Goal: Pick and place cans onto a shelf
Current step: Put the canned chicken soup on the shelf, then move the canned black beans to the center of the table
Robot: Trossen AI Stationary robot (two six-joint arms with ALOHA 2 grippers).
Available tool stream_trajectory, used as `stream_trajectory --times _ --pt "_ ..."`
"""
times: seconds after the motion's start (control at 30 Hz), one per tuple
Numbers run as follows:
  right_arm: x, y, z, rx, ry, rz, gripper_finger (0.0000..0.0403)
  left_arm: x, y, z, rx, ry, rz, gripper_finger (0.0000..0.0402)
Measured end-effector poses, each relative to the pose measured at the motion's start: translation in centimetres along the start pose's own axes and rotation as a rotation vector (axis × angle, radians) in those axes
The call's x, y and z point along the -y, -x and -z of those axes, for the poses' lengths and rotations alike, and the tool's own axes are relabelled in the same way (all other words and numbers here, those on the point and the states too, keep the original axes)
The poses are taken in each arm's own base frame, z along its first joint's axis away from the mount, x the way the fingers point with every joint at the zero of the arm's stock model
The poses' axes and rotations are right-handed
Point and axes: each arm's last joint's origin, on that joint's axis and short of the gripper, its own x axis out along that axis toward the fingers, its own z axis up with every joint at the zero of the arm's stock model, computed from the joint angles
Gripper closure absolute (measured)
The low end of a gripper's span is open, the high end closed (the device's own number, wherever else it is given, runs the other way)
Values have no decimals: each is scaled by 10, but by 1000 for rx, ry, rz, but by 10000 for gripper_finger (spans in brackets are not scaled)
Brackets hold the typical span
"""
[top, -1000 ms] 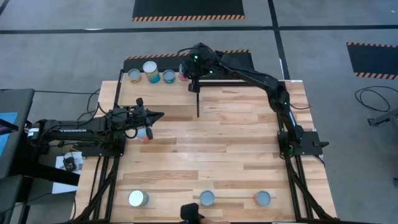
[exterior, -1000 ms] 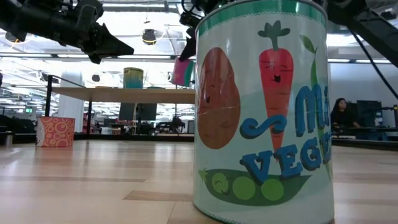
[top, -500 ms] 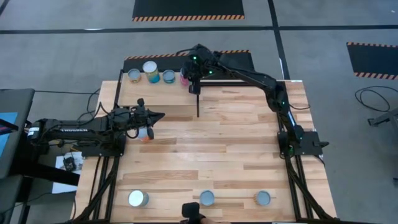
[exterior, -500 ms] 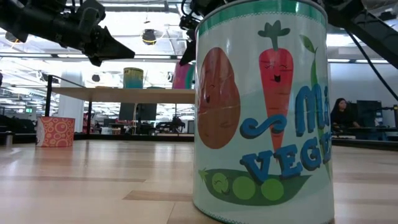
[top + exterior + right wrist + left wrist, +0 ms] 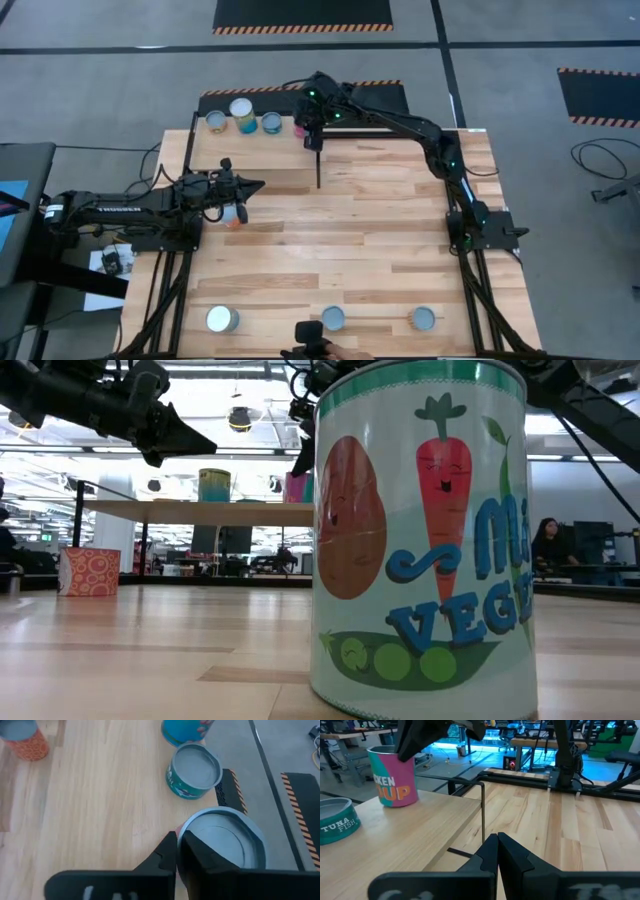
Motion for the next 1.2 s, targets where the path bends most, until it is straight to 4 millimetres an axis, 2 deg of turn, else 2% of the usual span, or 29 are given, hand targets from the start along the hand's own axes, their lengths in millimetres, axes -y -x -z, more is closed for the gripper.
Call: stream_trajectory --times 0.4,0.57,0.7,0.87,0.93,1.03,1.2 --pt "-9 2 -7 20 28 22 257 0 0 0 -1 0 0 401" --pt "-19 33 -24 95 79 27 233 0 0 0 -1 0 0 401" --pt "-30 64 -34 135 113 23 268 0 0 0 -1 -16 0 401" --pt "-44 110 -38 141 177 -1 368 0 0 0 -2 -23 0 401" --pt "-48 121 -34 123 170 -41 391 0 0 0 -2 -24 0 401" --pt "-55 121 -23 101 146 -87 388 0 0 0 -2 -24 0 401" --pt "-77 99 7 165 137 -81 396 0 0 0 -3 -24 0 401"
